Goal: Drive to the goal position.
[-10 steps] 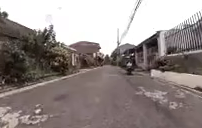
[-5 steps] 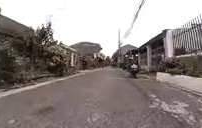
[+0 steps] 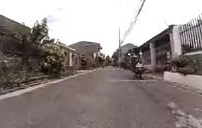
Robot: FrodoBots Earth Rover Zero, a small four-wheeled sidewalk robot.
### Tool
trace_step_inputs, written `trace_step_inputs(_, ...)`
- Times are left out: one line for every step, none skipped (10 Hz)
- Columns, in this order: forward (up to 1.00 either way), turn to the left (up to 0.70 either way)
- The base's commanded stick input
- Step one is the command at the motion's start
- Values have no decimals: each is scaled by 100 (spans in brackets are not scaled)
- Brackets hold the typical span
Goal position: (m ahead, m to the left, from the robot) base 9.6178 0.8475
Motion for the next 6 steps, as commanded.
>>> trace_step_inputs(100, 0)
trace_step_inputs(100, 0)
trace_step_inputs(100, 0)
trace_step_inputs(100, 0)
trace_step_inputs(100, 0)
trace_step_inputs(100, 0)
